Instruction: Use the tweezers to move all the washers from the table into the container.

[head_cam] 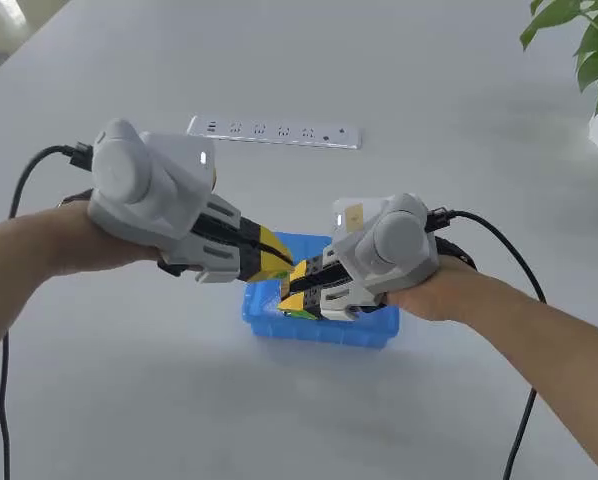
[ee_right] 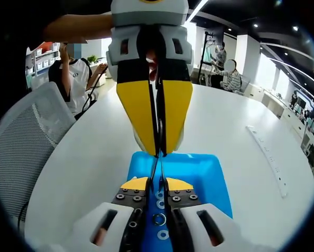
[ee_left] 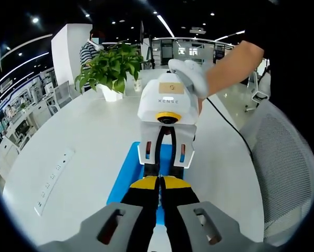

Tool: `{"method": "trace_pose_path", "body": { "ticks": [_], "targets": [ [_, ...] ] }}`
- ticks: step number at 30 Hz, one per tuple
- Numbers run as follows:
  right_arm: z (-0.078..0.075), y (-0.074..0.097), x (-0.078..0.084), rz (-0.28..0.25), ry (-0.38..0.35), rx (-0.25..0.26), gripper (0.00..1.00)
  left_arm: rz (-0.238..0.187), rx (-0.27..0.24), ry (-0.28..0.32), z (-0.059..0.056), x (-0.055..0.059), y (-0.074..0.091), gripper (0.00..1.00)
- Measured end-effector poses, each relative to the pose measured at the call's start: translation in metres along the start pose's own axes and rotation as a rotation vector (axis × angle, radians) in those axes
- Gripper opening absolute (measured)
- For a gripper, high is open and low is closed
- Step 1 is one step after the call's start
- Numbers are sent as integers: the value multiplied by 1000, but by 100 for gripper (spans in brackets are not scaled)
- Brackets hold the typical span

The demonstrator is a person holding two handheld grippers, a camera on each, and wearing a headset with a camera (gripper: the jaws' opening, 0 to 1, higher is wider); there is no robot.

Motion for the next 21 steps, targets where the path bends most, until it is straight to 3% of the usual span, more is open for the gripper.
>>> {"method": "trace_pose_path", "body": {
  "ticks": [7,21],
  "targets": [
    [1,6,-2,8,-2,10,12,-8,3,-2,-1,-10,6,5],
    [7,26,-18,-29,-11,60,12,-11,7,-33,-13,-33,17,5]
  ]
}}
Point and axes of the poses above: the centre of the closed fingertips' face, and the gripper's own axes: y roughly backward along the fingers, z roughly to its left, x roughly out of its underside, the point moved 4 cm from there along y, roughly backward along the fingers, and after that the axes turned 3 degrees about y, right-handed, at the moved point
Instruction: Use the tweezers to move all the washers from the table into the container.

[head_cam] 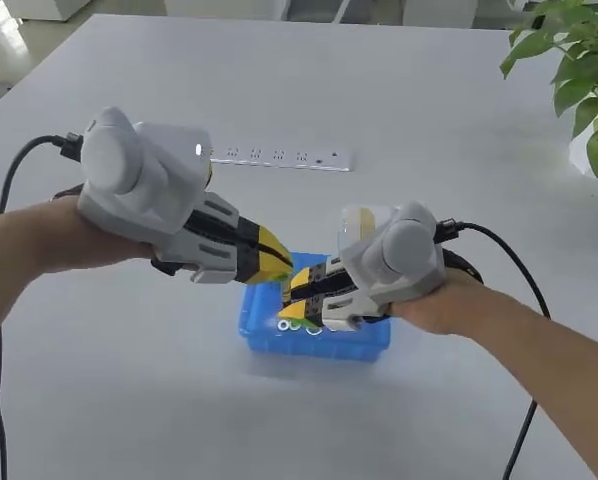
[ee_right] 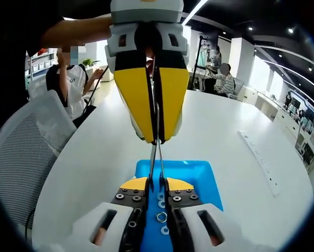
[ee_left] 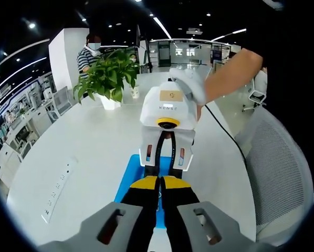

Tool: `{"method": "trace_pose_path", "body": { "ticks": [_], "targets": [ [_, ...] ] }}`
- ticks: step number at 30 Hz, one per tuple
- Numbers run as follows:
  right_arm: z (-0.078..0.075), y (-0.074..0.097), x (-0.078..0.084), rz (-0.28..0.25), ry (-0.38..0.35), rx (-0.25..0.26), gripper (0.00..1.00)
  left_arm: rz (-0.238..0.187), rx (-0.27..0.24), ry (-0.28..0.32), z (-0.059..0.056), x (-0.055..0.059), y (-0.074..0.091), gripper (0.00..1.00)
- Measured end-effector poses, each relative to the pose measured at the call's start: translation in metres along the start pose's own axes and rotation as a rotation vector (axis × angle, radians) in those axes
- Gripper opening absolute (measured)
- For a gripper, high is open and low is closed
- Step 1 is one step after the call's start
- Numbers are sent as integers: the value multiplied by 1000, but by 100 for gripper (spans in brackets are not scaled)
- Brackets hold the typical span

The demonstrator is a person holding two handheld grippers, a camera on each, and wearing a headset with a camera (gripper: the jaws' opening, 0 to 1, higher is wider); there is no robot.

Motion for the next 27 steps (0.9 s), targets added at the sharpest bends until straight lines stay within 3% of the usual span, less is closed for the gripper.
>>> {"method": "trace_pose_path", "body": {
  "ticks": [6,13,27],
  "targets": [
    [7,10,-8,-34,-18,27,12,-2,10,-17,-8,-11,6,5],
    [17,20,-11,-38,-18,44,11,0,21,-28,-19,-18,8,5],
    [40,28,-13,-34,-20,51,7,6,53,-44,-42,-19,12,5]
  ]
}}
Point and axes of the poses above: the centre of the closed fingertips' face, and the gripper's own axes: y roughly backward along the fingers, z roughly to its left, x roughly out of its underside, the point moved 4 cm from there along y, roughly backward along the fingers, and after that the axes turned 3 degrees about y, right-handed, at the moved point
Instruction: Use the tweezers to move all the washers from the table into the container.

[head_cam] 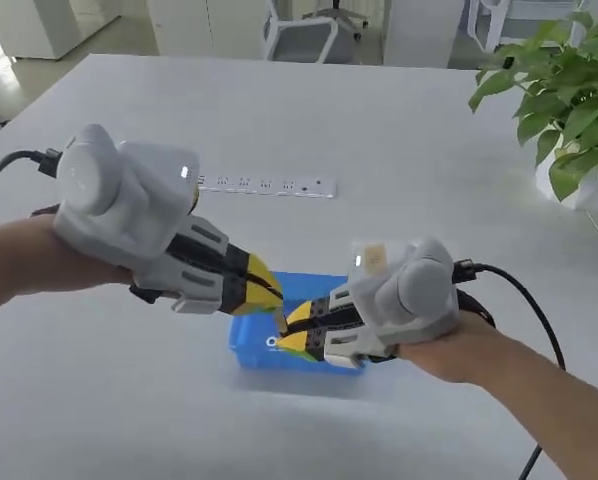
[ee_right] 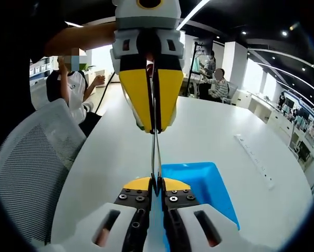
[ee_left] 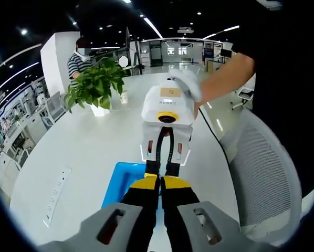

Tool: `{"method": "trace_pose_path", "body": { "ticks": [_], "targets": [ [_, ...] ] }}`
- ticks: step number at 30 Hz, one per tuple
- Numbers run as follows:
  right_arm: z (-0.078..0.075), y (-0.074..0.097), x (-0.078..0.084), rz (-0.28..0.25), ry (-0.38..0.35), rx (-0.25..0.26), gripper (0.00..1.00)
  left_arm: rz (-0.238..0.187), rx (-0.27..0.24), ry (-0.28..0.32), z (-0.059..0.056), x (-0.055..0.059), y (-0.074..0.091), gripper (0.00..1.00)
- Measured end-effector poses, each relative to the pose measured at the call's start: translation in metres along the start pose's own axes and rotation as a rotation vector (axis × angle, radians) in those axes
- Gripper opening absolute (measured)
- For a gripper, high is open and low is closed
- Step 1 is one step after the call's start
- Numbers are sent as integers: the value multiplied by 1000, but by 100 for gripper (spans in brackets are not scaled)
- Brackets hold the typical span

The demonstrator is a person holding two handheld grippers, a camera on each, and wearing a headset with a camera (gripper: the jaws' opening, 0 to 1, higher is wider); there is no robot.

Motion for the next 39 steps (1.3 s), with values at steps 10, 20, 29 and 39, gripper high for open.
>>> {"method": "trace_pose_path", "body": {
  "ticks": [10,20,29,39],
  "targets": [
    [18,3,5,5,-7,4,7,14,23,-14,-16,5,-3,5],
    [35,2,14,45,16,-12,6,44,45,-4,-30,19,-5,5],
    [45,3,21,79,29,-35,6,95,60,2,-39,37,-8,5],
    [53,4,29,117,44,-47,5,174,51,-19,-45,63,-13,5]
  ]
}}
Point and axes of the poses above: the centre of the closed fingertips' face, and the gripper's own axes: y roughly backward along the fingers, z roughly to its left, x roughly out of its underside, the point moved 4 cm from there along y, roughly backward along the fingers, and after that the axes turned 3 degrees about y, right-handed, at the moved point
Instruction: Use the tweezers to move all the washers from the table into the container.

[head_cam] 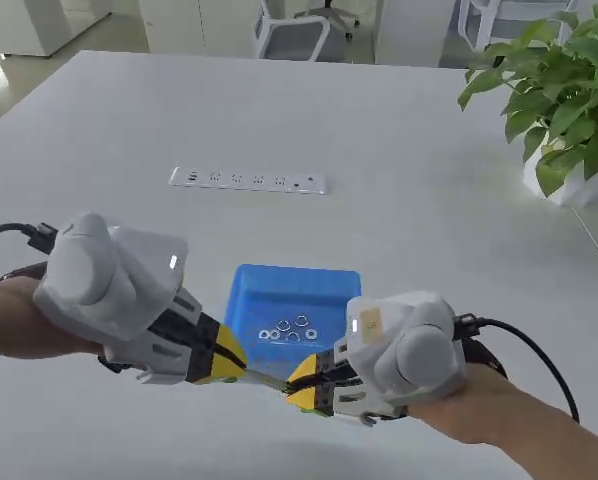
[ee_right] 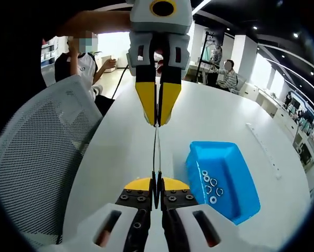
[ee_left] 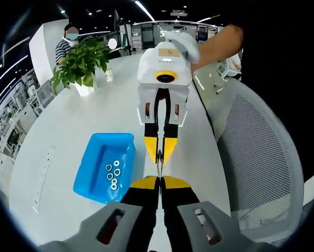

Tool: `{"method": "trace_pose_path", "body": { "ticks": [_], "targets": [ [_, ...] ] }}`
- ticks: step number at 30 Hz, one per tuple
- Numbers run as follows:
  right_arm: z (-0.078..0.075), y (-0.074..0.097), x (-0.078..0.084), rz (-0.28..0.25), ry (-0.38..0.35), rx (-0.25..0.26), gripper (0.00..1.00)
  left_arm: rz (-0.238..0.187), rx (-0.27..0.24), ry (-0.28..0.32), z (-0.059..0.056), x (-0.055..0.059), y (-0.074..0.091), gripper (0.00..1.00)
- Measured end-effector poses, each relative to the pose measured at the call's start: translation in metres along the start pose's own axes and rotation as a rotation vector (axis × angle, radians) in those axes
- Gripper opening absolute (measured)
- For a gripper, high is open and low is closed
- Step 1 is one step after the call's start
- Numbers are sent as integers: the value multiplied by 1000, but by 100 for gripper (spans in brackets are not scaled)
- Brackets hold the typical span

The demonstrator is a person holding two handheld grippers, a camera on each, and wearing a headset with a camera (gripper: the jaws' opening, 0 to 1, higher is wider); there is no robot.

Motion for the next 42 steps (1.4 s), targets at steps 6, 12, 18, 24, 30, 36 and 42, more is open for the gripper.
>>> {"method": "trace_pose_path", "body": {
  "ticks": [6,12,18,24,30,36,42],
  "targets": [
    [5,0,3,18,14,-5,5,46,0,-3,-4,15,-10,5],
    [8,-2,8,35,16,-7,5,66,4,5,-5,27,-21,5],
    [12,-7,16,62,15,-7,5,72,12,14,-6,33,-30,5],
    [12,-10,24,86,18,-7,6,85,20,12,-5,37,-38,5],
    [16,-14,29,106,15,-24,6,117,35,4,-6,45,-47,5],
    [21,-18,34,124,7,-37,6,123,46,20,-8,52,-54,5],
    [25,-22,39,142,-7,-38,6,128,47,34,-10,57,-60,5]
  ]
}}
Point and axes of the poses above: the centre of the closed fingertips' face, and the gripper's own axes: y roughly backward along the fingers, z roughly to its left, x roughly out of its underside, the point moved 4 cm from there along y, roughly backward along the fingers, and after that the axes turned 3 degrees about y, right-handed, at the moved point
